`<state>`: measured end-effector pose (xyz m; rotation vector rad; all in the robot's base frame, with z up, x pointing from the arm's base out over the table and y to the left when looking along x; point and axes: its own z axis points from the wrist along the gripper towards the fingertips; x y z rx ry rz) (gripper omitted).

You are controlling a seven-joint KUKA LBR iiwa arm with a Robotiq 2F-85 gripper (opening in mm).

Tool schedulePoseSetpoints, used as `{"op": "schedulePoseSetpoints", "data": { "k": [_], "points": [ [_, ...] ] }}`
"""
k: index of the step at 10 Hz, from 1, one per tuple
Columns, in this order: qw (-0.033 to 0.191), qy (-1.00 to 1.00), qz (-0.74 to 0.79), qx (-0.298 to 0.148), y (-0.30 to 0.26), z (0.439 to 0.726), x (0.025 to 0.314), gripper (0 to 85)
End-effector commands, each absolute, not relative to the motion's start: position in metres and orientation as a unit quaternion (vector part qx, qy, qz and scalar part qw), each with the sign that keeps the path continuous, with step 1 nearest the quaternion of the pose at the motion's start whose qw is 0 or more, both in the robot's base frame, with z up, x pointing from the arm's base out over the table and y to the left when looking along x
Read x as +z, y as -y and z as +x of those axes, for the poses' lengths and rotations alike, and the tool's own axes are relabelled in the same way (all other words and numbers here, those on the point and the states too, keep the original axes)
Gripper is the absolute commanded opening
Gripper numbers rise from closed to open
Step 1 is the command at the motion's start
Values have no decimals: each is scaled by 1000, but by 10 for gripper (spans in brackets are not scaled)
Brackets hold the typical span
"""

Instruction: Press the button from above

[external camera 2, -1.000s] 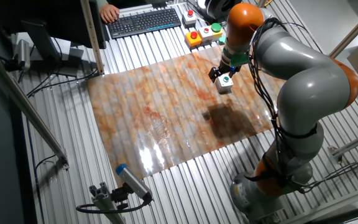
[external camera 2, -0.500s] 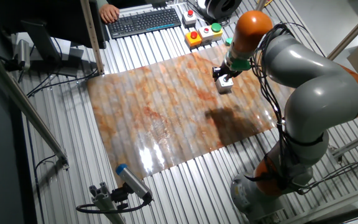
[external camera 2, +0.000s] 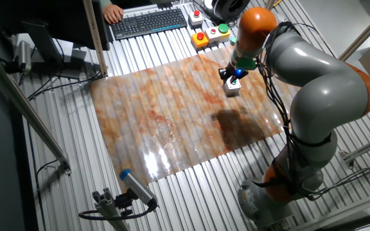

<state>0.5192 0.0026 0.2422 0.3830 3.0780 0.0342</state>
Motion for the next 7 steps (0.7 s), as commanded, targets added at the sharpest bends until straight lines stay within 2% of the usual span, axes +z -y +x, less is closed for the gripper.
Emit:
{"op": "schedulePoseSetpoints", "data": {
  "k": [1, 6, 7],
  "points": [
    [17, -992, 123, 15, -2, 520, 245, 340],
    [21, -992, 121, 18, -1, 523, 244, 340],
    [20, -992, 121, 20, -1, 523, 244, 170]
  ]
}}
